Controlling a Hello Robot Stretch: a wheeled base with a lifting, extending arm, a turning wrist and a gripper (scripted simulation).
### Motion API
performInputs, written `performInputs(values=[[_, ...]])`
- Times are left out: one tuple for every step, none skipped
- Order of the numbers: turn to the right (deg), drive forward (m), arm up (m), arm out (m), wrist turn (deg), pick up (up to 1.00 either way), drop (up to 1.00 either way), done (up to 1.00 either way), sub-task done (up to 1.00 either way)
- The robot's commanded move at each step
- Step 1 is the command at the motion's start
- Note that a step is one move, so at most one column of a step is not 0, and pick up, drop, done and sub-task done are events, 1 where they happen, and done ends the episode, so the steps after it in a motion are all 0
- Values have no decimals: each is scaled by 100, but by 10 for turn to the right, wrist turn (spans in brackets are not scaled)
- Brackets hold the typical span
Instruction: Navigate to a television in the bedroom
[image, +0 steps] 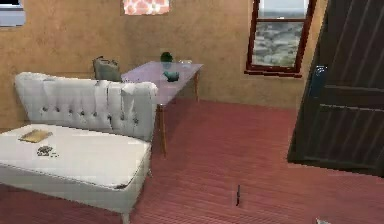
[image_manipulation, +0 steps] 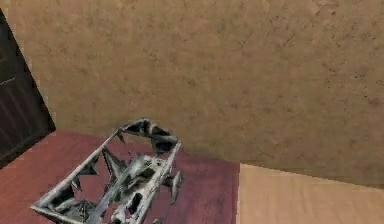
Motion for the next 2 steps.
performInputs(values=[[0,100,0,0,0,0,0,0,0],[0,20,0,0,0,0,0,0,0]])
